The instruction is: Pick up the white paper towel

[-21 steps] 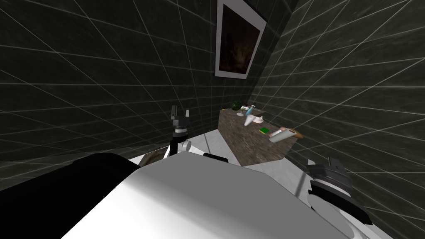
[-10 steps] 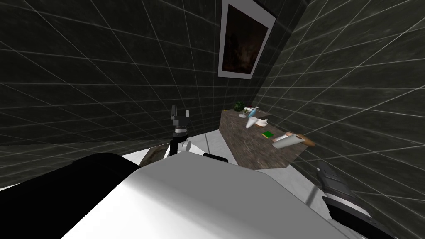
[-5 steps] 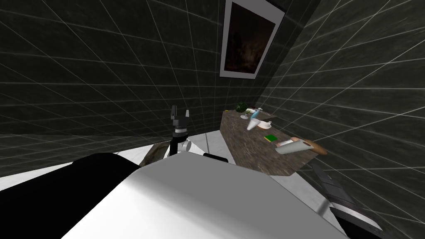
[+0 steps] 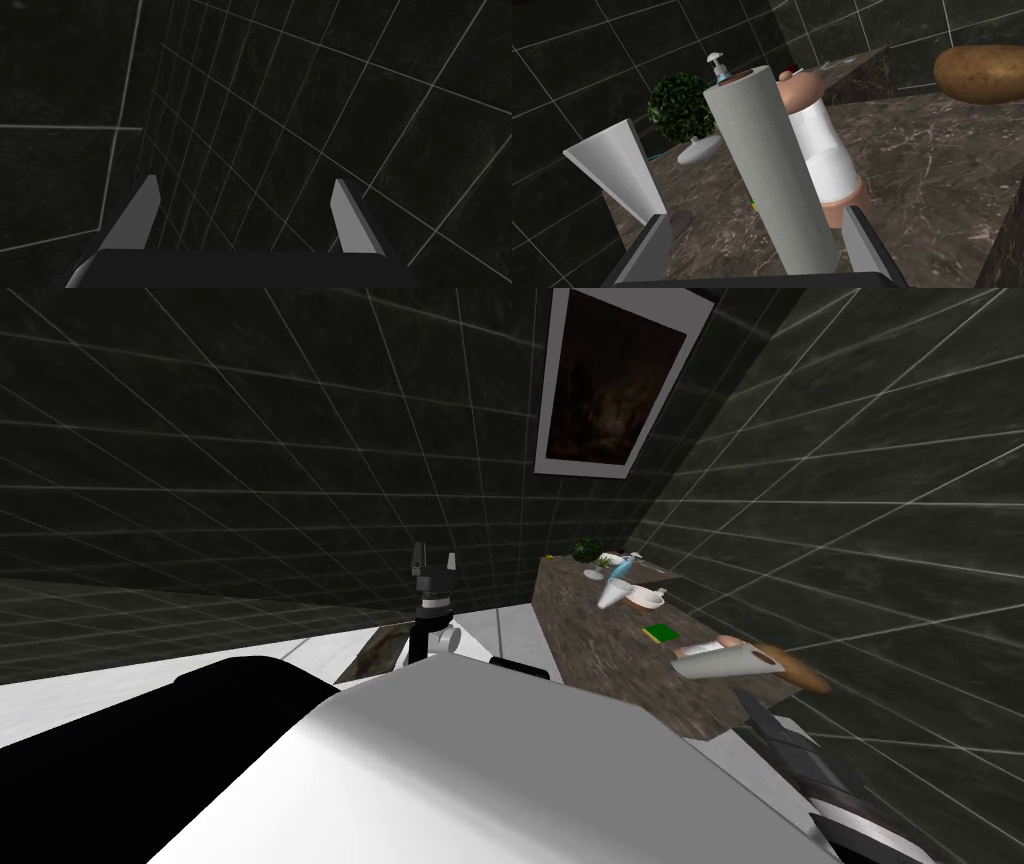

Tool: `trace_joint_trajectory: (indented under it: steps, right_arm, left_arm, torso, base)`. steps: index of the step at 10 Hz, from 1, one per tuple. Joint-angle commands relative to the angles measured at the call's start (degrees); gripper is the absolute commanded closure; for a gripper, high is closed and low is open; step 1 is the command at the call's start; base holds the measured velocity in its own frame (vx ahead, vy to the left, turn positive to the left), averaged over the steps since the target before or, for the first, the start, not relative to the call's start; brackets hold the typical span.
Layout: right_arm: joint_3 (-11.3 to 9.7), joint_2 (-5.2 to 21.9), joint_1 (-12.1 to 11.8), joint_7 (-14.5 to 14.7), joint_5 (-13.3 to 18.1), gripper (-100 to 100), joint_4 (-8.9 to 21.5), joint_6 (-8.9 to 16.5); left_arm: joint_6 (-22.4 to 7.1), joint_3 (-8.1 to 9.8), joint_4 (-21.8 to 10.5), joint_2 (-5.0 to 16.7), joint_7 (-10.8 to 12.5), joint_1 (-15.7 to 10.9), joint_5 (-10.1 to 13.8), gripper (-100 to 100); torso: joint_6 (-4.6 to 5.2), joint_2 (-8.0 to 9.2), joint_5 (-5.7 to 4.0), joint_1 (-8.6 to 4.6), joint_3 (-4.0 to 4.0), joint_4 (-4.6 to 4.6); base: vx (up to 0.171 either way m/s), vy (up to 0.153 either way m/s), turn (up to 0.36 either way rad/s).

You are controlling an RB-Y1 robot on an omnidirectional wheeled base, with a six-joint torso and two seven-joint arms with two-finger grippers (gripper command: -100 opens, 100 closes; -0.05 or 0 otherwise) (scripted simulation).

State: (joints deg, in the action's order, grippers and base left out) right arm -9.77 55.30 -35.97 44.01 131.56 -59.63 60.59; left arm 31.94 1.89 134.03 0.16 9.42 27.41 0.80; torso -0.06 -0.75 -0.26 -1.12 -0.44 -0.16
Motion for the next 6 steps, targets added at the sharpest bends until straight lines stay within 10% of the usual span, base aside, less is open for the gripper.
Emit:
trace_joint_trajectory:
  steps: [1, 4, 5, 6]
  right_arm:
    - [-0.86, 0.22, -0.38, 1.67, 1.21, -100, 0.93, 1.11]
    - [-1.61, 0.57, -0.66, 3.33, 2.33, -100, 1.4, 1.86]
    - [-1.65, 0.61, -0.66, 3.6, 2.4, 0, 1.4, 1.95]
    - [1.22, -2.25, 0.63, 0.71, -0.47, -100, -1.46, -0.92]
  left_arm:
    - [0.0, 0.0, 0.0, 0.0, 0.0, 0.0, 0.0, 0]
    - [0.0, 0.0, 0.0, 0.0, 0.0, 0.01, 0.0, 0]
    - [0.0, 0.0, 0.0, -0.01, 0.0, 0.01, 0.0, 0]
    - [0.0, -0.01, 0.0, -0.01, 0.0, 0.0, 0.0, 0]
  torso:
    - [0.0, 0.0, 0.0, 0.0, 0.0, 0.0]
    - [-0.01, -0.17, 0.02, 0.09, -0.09, -0.03]
    - [0.03, -0.05, 0.04, 0.26, -0.04, -0.02]
    - [0.03, 0.09, 0.08, 0.41, 0.04, 0.01]
  base:
    - [0.06, -0.106, 0.149]
    - [0.073, -0.077, 0.144]
    - [0.008, -0.01, -0.002]
    - [-0.149, -0.112, 0.358]
